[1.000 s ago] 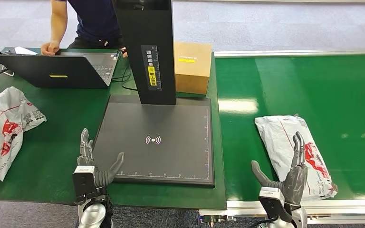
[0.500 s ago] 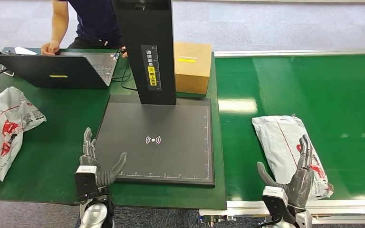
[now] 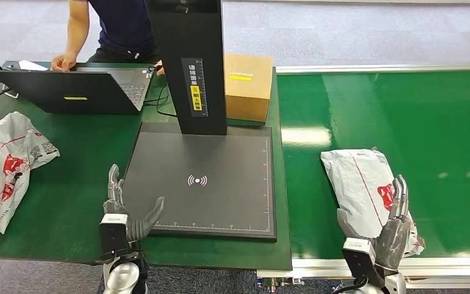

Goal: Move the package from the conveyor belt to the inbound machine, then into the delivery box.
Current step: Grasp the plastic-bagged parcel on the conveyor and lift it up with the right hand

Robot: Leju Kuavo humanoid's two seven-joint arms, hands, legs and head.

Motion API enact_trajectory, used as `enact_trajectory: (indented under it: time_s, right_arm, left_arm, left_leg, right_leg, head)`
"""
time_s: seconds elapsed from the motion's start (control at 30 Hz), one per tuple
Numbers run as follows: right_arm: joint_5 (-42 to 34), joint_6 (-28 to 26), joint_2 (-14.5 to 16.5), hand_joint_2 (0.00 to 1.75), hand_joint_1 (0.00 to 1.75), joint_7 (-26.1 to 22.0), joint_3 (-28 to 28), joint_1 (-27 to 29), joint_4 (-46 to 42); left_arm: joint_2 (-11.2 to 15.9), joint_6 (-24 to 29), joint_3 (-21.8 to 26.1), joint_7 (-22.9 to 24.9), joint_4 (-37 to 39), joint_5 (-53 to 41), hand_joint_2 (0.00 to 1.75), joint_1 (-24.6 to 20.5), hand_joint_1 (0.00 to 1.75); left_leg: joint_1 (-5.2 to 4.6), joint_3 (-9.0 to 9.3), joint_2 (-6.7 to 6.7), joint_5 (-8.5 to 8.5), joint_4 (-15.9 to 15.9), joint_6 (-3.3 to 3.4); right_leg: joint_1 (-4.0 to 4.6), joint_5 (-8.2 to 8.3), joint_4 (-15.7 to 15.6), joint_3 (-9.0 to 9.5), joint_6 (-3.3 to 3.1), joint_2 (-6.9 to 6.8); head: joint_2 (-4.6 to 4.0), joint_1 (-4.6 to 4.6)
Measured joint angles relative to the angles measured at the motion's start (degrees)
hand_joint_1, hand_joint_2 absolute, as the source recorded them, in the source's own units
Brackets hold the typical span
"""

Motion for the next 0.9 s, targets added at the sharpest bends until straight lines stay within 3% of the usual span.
enact_trajectory:
  time_s: [0.33, 0.67, 0.9]
  right_arm:
    - [-3.24, 4.31, -0.37, 1.75, 0.00, -0.09, -9.34, 2.18, -0.62]
    - [-2.36, 7.63, -0.68, 1.75, 0.00, 0.90, -18.96, 1.46, 0.42]
    - [-0.24, 5.53, -2.89, 1.75, 0.00, 2.36, -20.63, -3.05, 7.88]
  left_arm:
    - [-1.33, -2.33, -1.67, 0.00, 7.63, -0.52, 1.75, -9.04, 0.00]
    - [-1.37, -2.26, -3.63, 0.00, 10.22, 0.21, 1.75, -10.78, 0.00]
    - [-0.97, -1.39, -3.78, 0.00, 10.58, 2.28, 1.75, -10.73, 0.00]
  left_leg:
    - [-0.01, 0.02, -0.04, 0.00, 0.03, 0.02]
    - [-0.01, -0.01, -0.04, -0.02, 0.02, 0.03]
    - [-0.01, 0.00, -0.04, -0.01, 0.02, 0.04]
  right_leg:
    - [-0.01, 0.02, -0.02, 0.06, 0.02, -0.05]
    - [-0.01, 0.01, -0.02, 0.05, 0.02, -0.05]
    - [-0.01, 0.02, -0.01, 0.10, 0.03, -0.04]
  head:
    - [0.00, 0.00]
    - [0.00, 0.01]
    - [0.00, 0.01]
